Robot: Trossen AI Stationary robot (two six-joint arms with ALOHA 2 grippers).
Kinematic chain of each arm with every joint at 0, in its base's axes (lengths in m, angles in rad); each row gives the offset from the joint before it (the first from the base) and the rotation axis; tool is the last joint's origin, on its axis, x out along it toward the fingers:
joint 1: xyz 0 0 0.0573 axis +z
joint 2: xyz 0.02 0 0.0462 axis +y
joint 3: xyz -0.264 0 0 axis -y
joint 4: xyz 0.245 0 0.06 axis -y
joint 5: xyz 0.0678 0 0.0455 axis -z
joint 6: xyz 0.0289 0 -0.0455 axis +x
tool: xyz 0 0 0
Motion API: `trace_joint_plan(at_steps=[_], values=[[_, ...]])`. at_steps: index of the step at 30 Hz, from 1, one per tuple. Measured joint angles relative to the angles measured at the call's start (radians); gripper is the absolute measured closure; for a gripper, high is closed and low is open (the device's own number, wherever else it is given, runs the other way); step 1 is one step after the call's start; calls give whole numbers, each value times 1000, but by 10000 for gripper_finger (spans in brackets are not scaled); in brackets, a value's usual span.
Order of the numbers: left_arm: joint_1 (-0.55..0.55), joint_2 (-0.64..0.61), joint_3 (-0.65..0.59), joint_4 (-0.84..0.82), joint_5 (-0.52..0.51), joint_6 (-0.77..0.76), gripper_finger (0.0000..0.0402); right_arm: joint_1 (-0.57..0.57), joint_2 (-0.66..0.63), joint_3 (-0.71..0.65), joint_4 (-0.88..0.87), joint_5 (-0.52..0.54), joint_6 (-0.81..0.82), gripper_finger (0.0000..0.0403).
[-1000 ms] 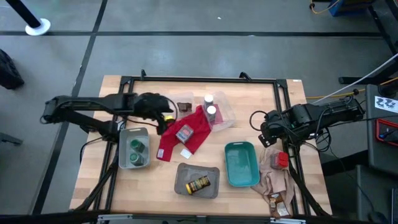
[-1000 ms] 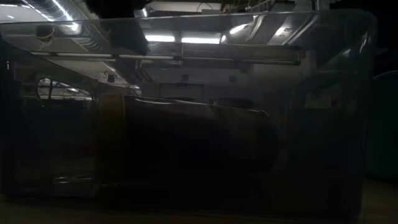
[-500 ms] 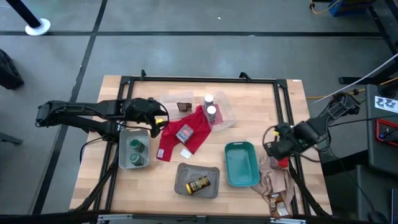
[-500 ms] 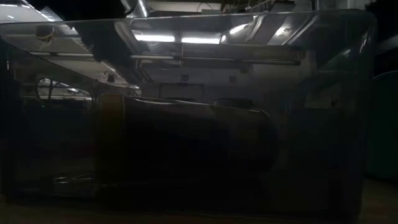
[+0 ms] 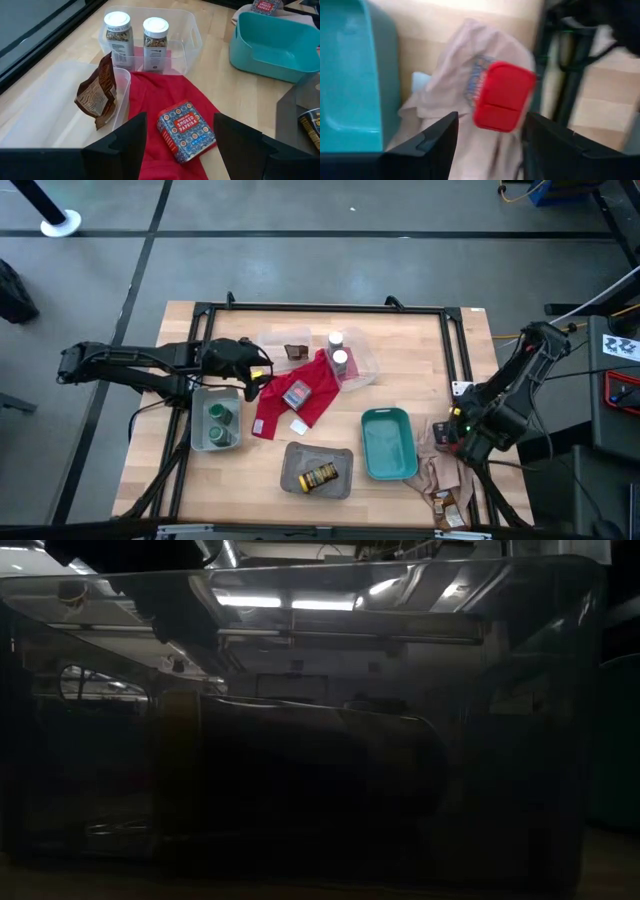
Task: Sort spices by type
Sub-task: Put the right red seasoning can into the green bin
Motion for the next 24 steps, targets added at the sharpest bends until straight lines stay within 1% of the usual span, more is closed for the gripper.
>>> trace_joint_plan(at_steps=[3, 7, 11, 15, 17, 21, 24], values=[[0, 0, 0, 1, 0, -3, 192, 8, 0, -46, 72, 39, 0, 169], [0, 0, 0, 4, 0, -22, 192, 7, 0, -89, 85, 37, 2, 169], [0, 0, 0, 3, 0, -43, 192, 6, 0, -108, 81, 8, 6, 169], [0, 0, 0, 4, 0, -51, 192, 6, 1, -132, 96, 1, 7, 169], [0, 0, 0, 4, 0, -52, 192, 6, 1, -146, 97, -23, 8, 169], [0, 1, 0, 4, 0, -53, 192, 6, 1, -163, 102, -31, 8, 169], [0, 1, 0, 4, 0, -53, 192, 6, 1, -163, 103, -66, 8, 169]])
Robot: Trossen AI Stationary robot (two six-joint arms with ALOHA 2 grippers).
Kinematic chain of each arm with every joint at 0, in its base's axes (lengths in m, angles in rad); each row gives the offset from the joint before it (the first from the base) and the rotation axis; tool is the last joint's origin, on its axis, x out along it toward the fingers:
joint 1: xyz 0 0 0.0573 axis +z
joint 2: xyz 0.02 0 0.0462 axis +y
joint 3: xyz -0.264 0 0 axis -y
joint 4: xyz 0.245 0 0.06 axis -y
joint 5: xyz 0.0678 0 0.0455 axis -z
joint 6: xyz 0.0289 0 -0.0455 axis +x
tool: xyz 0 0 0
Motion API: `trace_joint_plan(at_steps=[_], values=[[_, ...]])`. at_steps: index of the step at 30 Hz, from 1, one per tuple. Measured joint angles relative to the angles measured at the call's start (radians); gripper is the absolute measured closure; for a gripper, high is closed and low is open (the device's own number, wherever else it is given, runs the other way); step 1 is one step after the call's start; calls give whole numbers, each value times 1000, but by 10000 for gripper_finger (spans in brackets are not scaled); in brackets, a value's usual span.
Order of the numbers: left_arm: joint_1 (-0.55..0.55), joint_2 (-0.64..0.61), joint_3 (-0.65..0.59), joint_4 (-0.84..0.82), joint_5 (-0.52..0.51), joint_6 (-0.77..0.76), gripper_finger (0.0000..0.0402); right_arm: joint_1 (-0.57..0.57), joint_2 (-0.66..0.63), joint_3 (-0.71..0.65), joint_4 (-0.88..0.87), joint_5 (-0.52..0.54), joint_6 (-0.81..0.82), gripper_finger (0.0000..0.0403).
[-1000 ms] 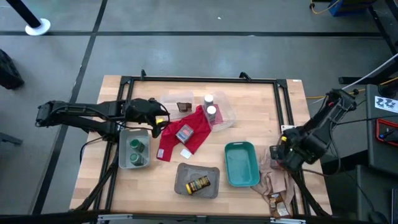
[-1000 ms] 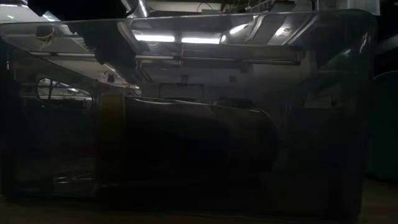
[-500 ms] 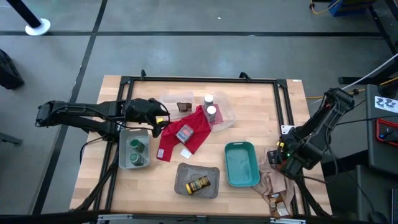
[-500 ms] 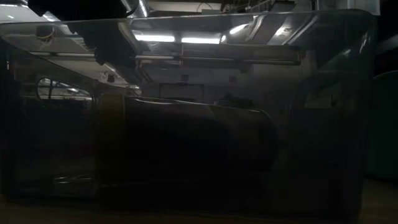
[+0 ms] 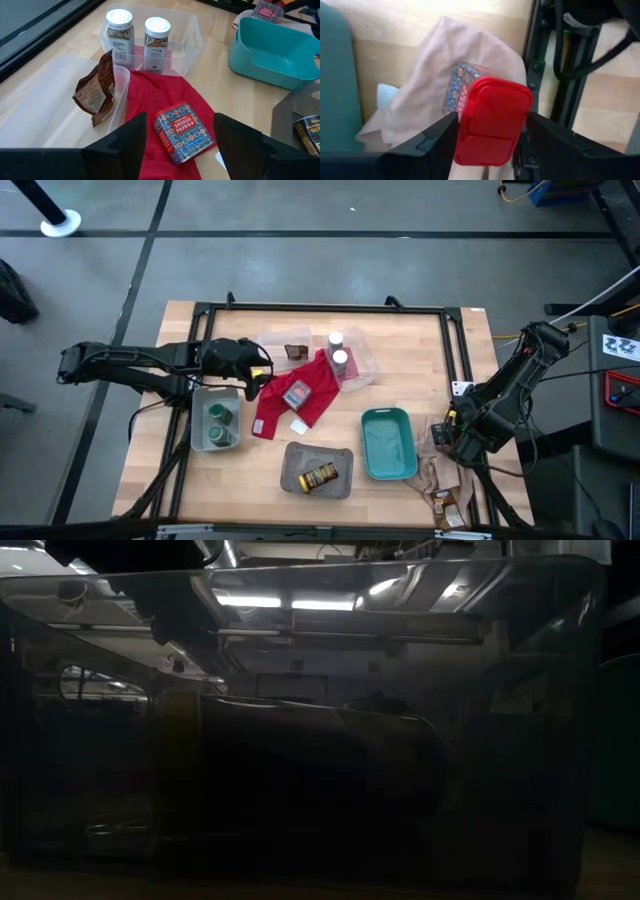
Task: Sort spices by type
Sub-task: Put the right red seasoning can into the green bin
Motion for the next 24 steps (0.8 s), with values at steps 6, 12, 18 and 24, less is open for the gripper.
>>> trace_joint_plan(at_steps=[6, 12, 18, 24], values=[[0, 0, 0, 0, 0, 0, 192, 0, 0, 0, 0, -3, -8, 169], [0, -2, 0, -3, 0, 30, 192, 0, 0, 0, 1, 1, -17, 169], [-56, -79, -12, -37, -2, 87, 192, 0, 0, 0, 0, 2, -19, 169], [-122, -257, -165, 53, -47, 87, 192, 0, 0, 0, 2, 3, -20, 169]])
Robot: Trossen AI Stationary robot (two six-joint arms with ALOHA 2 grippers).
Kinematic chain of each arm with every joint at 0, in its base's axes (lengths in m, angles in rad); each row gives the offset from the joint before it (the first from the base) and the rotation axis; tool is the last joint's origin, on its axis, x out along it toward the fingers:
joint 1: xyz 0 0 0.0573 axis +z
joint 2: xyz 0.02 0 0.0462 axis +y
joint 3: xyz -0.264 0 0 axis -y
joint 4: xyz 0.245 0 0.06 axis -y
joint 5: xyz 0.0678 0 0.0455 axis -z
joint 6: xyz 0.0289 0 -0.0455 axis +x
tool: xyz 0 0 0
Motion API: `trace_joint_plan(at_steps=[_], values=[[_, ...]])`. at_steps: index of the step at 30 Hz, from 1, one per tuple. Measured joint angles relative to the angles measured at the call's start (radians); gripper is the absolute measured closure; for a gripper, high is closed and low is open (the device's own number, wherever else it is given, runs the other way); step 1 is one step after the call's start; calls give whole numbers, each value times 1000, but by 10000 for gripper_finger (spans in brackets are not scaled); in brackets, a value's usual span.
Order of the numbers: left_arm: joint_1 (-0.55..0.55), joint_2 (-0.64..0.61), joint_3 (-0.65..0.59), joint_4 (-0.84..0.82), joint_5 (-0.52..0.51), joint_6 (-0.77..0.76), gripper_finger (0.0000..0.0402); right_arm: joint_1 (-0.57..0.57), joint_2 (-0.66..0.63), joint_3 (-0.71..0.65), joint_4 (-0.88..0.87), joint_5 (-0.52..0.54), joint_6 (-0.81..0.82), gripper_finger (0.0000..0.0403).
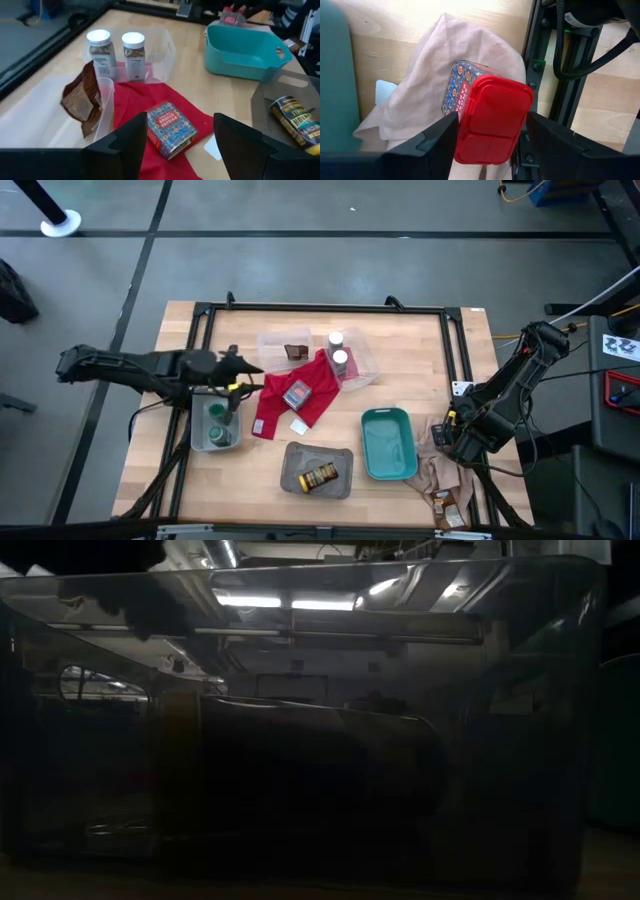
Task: Sort spices by type
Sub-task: Put the right red seasoning can into the green bin
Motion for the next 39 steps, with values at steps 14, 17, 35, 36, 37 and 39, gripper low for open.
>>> trace_joint_plan(at_steps=[14, 17, 35, 36, 37, 39], values=[[-22, -451, -245, 58, -7, 109, 192, 0, 0, 0, 4, 1, 0, 169], [-22, -532, -272, 55, -7, 131, 192, 0, 0, 0, 4, 1, 0, 169], [-22, -624, -285, -152, -8, -26, 192, 0, 1, 0, 34, 1, -23, 169], [-22, -624, -285, -152, -8, -39, 192, 0, 1, 0, 35, 1, -23, 169], [-22, -624, -285, -155, -7, -48, 192, 0, 1, 0, 34, 1, -23, 169], [-22, -624, -285, -168, -7, -53, 192, 0, 1, 0, 35, 1, -23, 169]])
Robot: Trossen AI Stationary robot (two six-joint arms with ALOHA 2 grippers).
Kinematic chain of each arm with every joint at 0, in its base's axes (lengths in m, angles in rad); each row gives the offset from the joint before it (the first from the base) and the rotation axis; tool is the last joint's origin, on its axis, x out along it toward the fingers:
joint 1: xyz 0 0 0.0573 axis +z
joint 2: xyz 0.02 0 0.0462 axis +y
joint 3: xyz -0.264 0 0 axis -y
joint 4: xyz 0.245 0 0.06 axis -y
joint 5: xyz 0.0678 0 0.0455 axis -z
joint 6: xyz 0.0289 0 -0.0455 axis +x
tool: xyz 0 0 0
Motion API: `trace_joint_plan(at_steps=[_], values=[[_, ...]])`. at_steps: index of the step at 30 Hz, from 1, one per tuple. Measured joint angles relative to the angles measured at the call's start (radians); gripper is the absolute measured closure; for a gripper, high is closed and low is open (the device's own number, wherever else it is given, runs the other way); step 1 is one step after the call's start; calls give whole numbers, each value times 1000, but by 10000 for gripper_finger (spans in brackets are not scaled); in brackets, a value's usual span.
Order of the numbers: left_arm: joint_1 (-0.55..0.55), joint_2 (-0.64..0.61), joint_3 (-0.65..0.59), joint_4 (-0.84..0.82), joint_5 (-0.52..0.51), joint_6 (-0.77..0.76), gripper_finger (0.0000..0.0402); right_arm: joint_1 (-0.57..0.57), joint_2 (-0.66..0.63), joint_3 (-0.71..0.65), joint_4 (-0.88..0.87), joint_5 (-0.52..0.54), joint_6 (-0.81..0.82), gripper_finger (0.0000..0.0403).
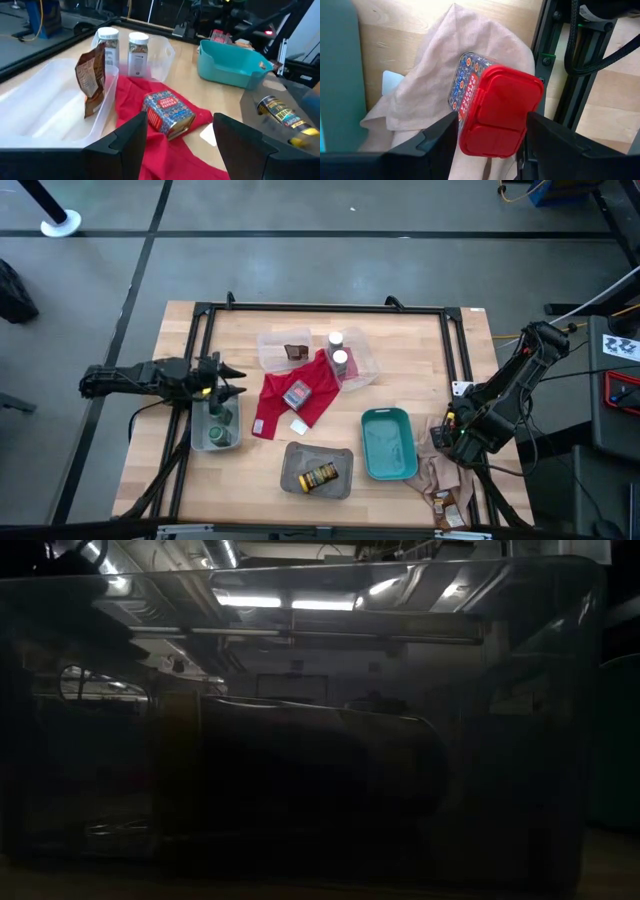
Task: Sort spices by type
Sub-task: Put the right red seasoning can into the green bin
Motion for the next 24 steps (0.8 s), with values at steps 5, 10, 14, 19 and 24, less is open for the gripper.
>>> trace_joint_plan(at_steps=[5, 10, 14, 19, 24], values=[[0, 0, 0, -88, 0, 0, 192, 0, 0, 0, 1, 0, 0, 169], [0, 0, 0, -182, 1, 29, 192, 0, 0, 0, 6, 0, 0, 169], [0, 0, 0, -193, 0, 32, 192, 0, 0, 0, 30, 0, 0, 169], [0, 1, 1, -196, 0, 32, 192, 0, 0, 0, 48, 0, 0, 169], [0, 1, 1, -196, 0, 34, 192, 0, 0, 0, 45, -20, -2, 169]])
